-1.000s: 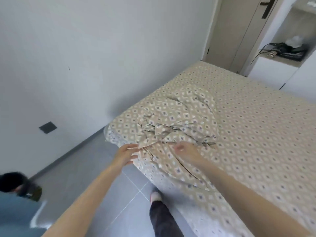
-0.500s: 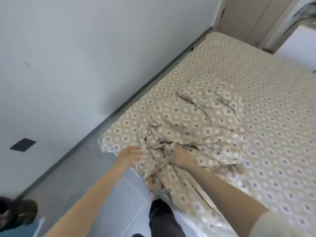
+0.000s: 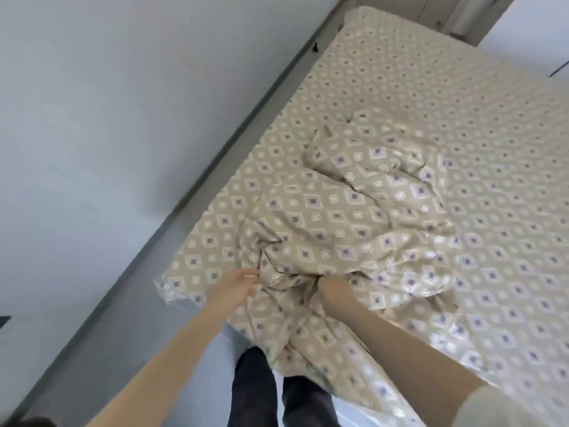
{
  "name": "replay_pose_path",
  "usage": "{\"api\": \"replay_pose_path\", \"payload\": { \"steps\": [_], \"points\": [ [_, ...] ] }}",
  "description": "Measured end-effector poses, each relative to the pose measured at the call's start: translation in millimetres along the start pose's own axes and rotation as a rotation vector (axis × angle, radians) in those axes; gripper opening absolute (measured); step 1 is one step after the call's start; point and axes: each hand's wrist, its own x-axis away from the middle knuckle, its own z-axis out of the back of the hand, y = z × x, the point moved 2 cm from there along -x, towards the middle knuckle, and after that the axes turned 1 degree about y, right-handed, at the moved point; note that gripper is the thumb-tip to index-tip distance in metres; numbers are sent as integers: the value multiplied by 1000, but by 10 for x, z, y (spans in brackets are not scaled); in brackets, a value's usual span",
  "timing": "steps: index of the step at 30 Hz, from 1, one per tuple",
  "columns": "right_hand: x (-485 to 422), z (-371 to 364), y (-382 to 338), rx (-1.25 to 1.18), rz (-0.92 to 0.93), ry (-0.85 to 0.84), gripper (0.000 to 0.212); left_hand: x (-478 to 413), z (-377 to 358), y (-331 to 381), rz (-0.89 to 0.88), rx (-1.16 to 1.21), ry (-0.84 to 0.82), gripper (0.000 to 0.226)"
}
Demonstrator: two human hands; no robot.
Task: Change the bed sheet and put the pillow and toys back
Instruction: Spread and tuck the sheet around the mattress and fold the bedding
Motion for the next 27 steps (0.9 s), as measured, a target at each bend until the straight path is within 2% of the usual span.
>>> {"api": "replay_pose_path", "payload": {
  "steps": [2,5,11,14,18,20,23,27],
  "points": [
    [134,99,138,-91,-47,116,33,-80,-78,110,-26,-50,-63,20],
    [432,188,423,-330,-125,163,37,-77,-248,349,-81,-135,-144,16],
    [1079,481,834,-386,-310,267,34,90,-629,731,-261,-309,-336,14],
    [1630,654,995,-492,-447,470,25,338,-872,878,-348,-399,-423,15],
    [2379,820,1190,-711,-635,793,36,692,-1259,981,-459,-525,-485,26],
    [2595,906,1224,-813,-649,958,32,809,-1392,1038,-542,-608,-493,36],
    [3207,896,1306,-925,-657,1294,24,1249,-1698,1069,-646,-663,-541,50],
    [3797,954,1400,-1046,-641,1619,28,1679,-1987,1027,-738,-723,-622,72]
  ]
}}
